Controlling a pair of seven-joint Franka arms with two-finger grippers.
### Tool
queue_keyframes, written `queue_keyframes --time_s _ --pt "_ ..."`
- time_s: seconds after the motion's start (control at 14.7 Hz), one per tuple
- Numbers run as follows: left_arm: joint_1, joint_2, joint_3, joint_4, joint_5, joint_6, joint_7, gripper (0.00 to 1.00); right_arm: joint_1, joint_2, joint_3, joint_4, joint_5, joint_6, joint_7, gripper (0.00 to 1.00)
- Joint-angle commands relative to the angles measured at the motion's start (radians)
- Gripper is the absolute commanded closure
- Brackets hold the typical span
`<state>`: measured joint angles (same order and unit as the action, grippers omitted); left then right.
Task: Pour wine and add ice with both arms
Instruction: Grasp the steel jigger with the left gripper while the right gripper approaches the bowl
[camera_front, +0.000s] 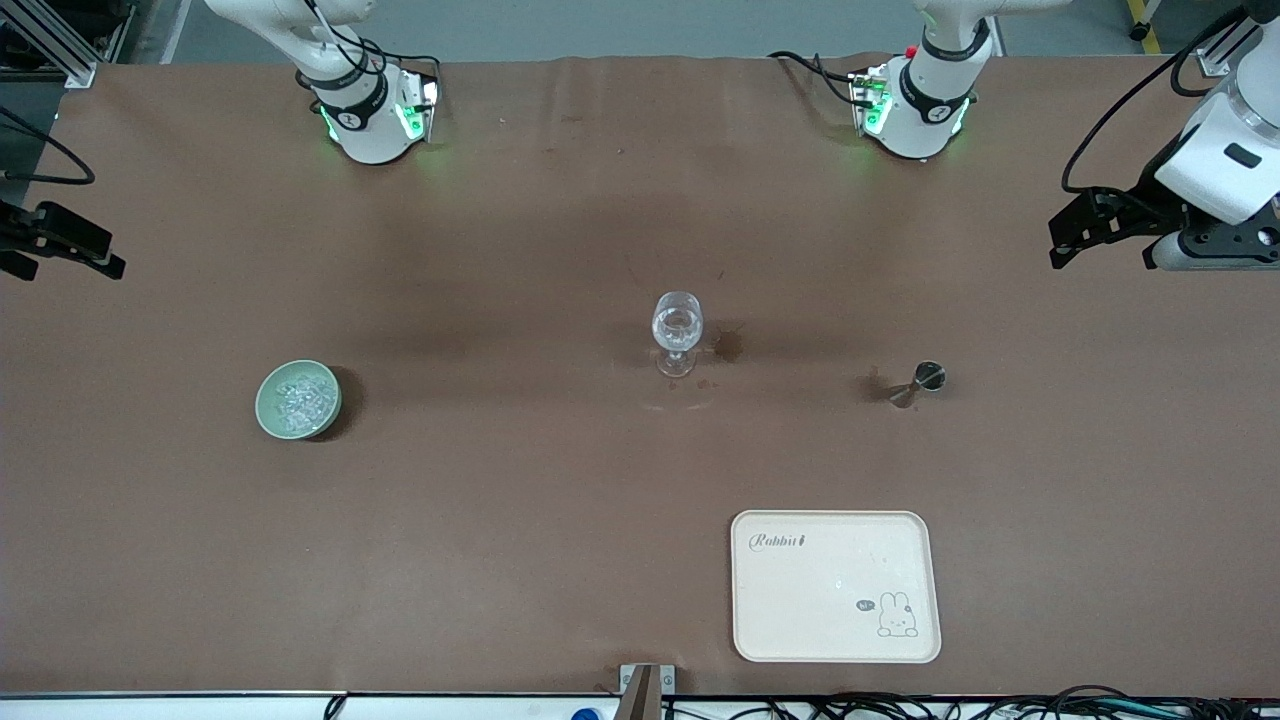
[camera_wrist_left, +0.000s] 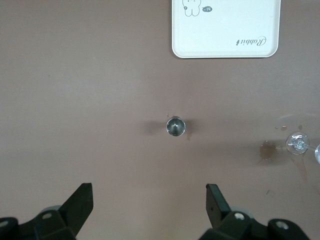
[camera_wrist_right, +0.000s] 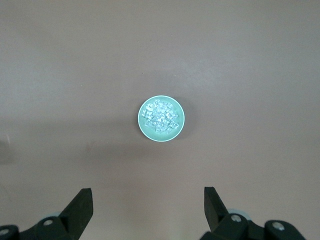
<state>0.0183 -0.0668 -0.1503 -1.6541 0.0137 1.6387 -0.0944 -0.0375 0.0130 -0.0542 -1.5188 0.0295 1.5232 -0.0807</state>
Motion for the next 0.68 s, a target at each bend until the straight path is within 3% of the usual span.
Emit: queue_keyframes --time_s 0.0,0.34,0.61 --pt "0.003 0.013 -0.002 0.024 -0.009 -0.022 0.013 0.0 0.002 -0.014 0.01 -0.018 0.004 -0.001 -0.011 0.02" --pt "0.017 0.105 0.011 0.109 0.0 -0.02 0.033 0.0 0.022 -0.016 0.011 -0.066 0.004 0.009 -0.01 0.03" --pt "0.055 0.191 0.014 0.103 -0.062 -0.02 -0.037 0.0 0.027 -0.014 0.011 -0.075 0.004 0.04 -0.01 0.03"
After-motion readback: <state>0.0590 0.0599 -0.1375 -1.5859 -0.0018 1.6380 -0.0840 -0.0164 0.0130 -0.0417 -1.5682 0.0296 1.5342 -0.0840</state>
